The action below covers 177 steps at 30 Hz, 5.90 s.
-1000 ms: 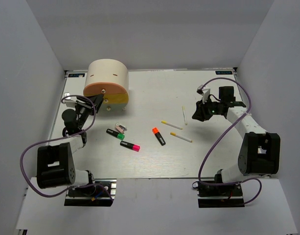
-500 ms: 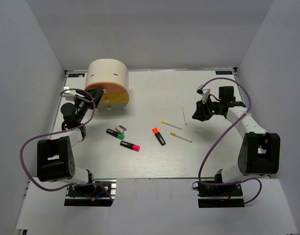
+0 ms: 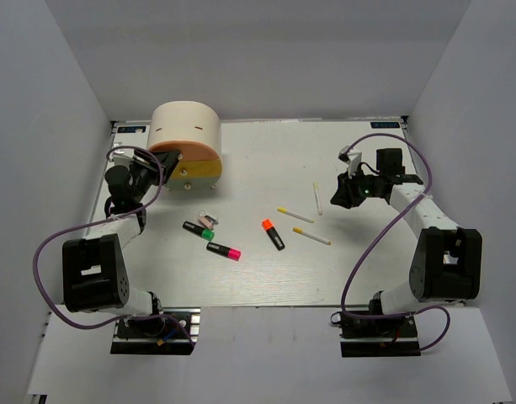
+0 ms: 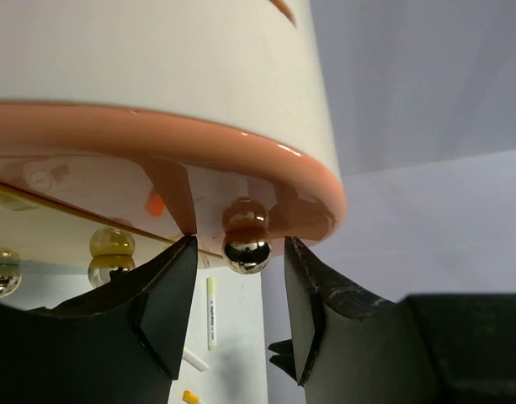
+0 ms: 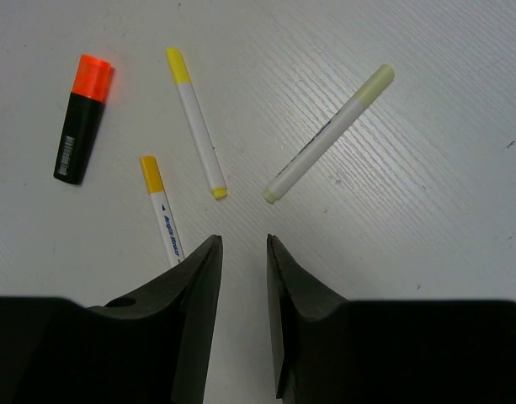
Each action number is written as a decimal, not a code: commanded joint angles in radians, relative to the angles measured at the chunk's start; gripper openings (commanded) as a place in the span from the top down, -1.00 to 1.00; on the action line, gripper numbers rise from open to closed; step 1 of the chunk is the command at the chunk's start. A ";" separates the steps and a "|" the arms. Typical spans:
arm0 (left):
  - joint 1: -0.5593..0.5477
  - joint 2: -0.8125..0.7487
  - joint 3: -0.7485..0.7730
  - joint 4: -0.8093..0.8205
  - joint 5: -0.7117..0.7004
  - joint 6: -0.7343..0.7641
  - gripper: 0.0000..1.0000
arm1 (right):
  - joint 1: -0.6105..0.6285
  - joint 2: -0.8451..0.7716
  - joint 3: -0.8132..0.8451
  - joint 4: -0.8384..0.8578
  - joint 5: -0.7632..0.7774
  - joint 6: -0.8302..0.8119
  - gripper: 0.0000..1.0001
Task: Sort the stationery into containers
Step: Open the drawer in the storage box, then pick up the pen from the center of the board, then place the pen in the drawer.
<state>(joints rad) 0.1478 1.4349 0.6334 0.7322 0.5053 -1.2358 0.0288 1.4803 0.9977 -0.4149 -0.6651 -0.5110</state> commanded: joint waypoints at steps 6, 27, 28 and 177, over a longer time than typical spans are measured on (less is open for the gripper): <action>-0.013 -0.011 0.054 -0.082 -0.025 0.050 -0.03 | 0.003 0.000 -0.004 0.030 -0.019 0.006 0.33; -0.013 -0.157 -0.112 -0.091 0.032 0.048 0.59 | 0.003 -0.009 -0.013 0.024 -0.021 -0.006 0.29; -0.013 -0.195 -0.138 -0.105 0.032 0.048 0.59 | 0.003 -0.005 -0.016 0.022 -0.021 -0.007 0.29; -0.192 -0.368 0.279 -0.901 0.331 0.746 -0.33 | 0.507 0.203 0.525 0.093 0.257 0.149 0.81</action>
<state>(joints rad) 0.0082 0.9867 0.8021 -0.1825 0.7738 -0.5644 0.5941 1.7142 1.6577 -0.1318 -0.4736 -0.3729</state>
